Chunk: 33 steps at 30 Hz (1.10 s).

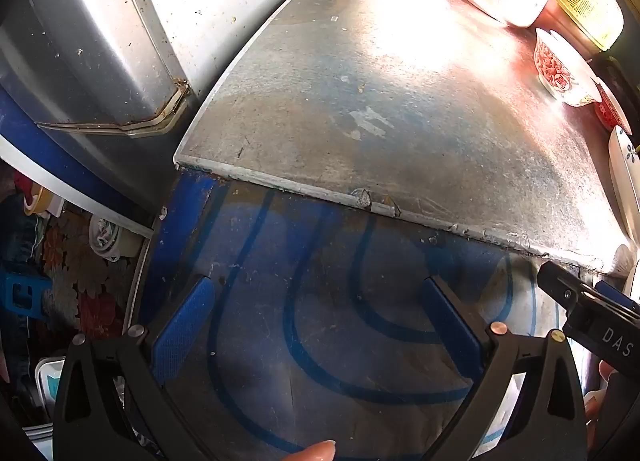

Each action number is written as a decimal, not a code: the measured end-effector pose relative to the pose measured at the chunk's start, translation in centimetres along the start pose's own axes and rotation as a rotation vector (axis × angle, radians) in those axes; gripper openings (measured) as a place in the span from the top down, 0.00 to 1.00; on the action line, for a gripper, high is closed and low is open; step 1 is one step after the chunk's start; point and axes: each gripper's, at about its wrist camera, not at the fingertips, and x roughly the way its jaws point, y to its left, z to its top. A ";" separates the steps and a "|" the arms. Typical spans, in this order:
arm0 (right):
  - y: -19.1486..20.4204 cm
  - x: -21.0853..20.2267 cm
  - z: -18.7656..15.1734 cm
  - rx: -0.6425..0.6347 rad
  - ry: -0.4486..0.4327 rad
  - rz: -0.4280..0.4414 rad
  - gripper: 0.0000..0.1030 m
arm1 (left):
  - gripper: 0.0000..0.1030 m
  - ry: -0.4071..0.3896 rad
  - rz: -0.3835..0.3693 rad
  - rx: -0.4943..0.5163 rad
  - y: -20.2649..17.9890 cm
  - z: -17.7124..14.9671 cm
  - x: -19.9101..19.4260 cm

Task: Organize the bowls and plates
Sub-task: 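Move the left tool toward the leaf-patterned white plate by the stove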

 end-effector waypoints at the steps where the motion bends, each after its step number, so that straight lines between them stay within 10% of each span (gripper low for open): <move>1: 0.0 0.0 0.0 -0.001 -0.003 -0.001 0.00 | 0.00 -0.001 0.000 0.000 0.0 0.0 0.0; 33: 1.5 -3.5 -0.3 -0.015 -0.111 0.036 0.00 | 0.00 -0.070 0.018 -0.003 0.7 0.2 -2.3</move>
